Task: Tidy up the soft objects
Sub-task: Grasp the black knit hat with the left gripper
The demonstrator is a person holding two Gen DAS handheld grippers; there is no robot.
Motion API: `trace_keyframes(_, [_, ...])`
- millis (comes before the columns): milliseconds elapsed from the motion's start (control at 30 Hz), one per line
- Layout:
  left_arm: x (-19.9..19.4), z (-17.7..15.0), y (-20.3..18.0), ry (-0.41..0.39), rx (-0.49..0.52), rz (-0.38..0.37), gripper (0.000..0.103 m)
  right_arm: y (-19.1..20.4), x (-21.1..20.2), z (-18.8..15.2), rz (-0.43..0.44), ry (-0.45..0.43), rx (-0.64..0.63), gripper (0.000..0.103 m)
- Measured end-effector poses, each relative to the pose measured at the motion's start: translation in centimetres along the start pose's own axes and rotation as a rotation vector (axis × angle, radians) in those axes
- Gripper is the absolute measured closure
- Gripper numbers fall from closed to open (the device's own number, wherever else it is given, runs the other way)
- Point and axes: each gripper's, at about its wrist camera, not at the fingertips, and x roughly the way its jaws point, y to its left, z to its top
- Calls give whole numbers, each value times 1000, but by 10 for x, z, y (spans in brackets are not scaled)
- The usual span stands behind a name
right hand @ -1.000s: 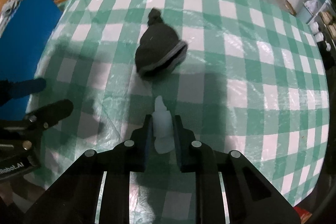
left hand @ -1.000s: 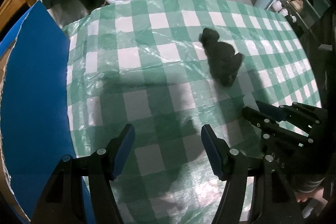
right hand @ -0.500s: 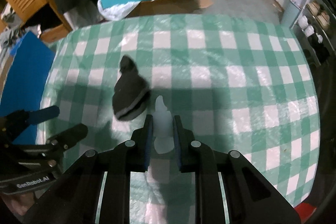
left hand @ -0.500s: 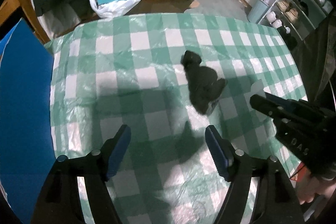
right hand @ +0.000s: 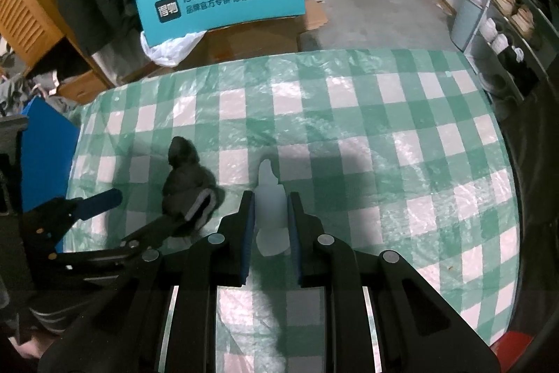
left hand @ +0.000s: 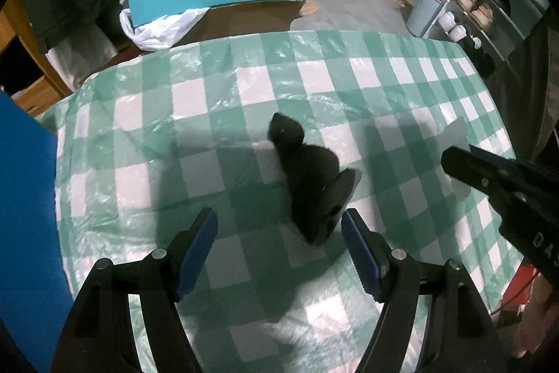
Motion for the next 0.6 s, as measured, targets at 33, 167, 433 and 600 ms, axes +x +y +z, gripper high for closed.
trace_keyframes(33, [1, 1, -1, -1, -3, 1, 28, -1, -1, 0, 0, -1, 2, 86])
trace_keyframes(167, [8, 8, -4, 2, -36, -17, 28, -3, -2, 1, 1, -4, 7, 86])
trace_keyframes(433, [27, 17, -8, 35, -82, -24, 28, -5, -3, 1, 4, -2, 12, 86])
trace_keyframes(600, [30, 18, -9, 18, -80, -32, 28, -8, -5, 2, 4, -5, 21, 86])
